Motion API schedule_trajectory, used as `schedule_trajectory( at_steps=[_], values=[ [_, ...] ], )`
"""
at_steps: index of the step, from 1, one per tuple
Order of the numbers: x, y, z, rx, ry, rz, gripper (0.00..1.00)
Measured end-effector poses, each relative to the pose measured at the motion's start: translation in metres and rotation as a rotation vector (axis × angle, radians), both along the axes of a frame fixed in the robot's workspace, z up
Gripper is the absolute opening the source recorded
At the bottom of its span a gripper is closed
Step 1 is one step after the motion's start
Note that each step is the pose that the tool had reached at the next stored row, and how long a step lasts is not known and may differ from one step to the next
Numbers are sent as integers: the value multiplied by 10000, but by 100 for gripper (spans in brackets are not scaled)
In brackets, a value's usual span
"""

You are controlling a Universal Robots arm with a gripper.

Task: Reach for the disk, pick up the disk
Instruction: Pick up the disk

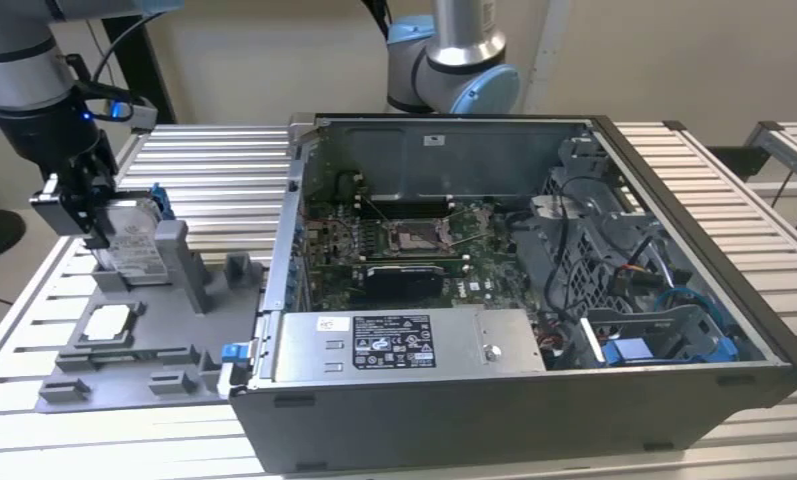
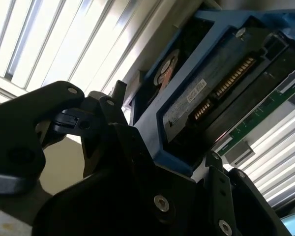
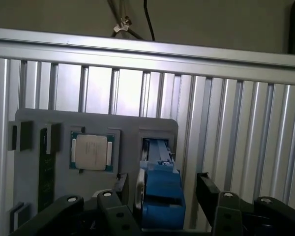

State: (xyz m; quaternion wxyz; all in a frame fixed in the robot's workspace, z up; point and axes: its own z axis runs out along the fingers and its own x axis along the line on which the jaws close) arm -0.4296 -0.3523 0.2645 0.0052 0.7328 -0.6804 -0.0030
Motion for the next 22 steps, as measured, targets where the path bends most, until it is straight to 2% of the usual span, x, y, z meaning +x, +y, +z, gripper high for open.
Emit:
schedule_trajectory(
  at_steps=[22],
  values=[
    [0,0,-46,6,-1,-103,100]
  ],
)
